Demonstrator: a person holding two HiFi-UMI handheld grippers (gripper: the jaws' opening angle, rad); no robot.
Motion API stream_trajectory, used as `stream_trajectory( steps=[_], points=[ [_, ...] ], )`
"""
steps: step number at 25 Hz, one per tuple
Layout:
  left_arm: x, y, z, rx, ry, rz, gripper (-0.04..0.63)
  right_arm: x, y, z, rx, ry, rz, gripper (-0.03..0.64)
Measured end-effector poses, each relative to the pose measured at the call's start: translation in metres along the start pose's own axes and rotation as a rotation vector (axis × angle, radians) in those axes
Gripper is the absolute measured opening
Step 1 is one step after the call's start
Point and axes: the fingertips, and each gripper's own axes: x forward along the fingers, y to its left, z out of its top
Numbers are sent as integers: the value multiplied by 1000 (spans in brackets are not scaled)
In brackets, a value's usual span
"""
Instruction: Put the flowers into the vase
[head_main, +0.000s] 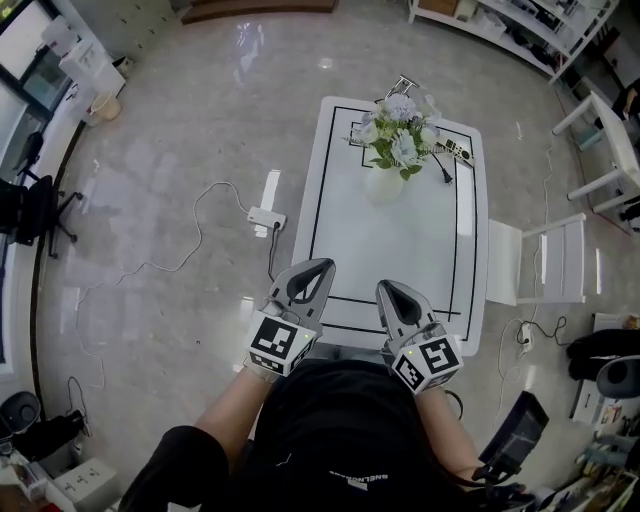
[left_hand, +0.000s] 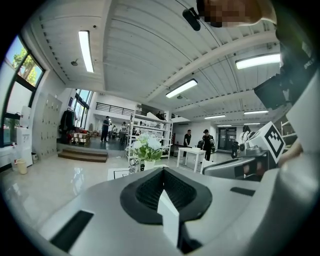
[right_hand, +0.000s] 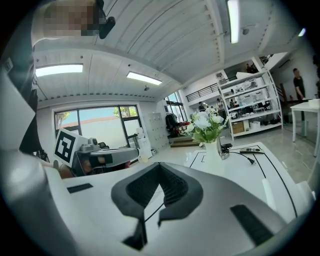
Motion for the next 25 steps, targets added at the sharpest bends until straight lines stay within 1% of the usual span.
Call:
stream_trajectory(
  steps=[3,7,10,14,19,25],
  points=[
    [-4,-7,-3,-13,5,6,5,-1,2,0,-9,10,22,2],
    [-6,-21,-4,-1,6,-2,5,-2,4,3,-15,13,47,0],
    [-5,-29,-5,-6,10,-3,5,-3,7,3,-34,17,67,2],
    [-6,-35,-7,-14,17,6,6,-6,10,2,-50,23,76,1],
    [-6,-45,-9,-4,30,6,5,-10,15,3,-108,32,94,0],
    [-1,-55,-11,-3,44,2,6,-19,9,5,-98,22,94,0]
  ],
)
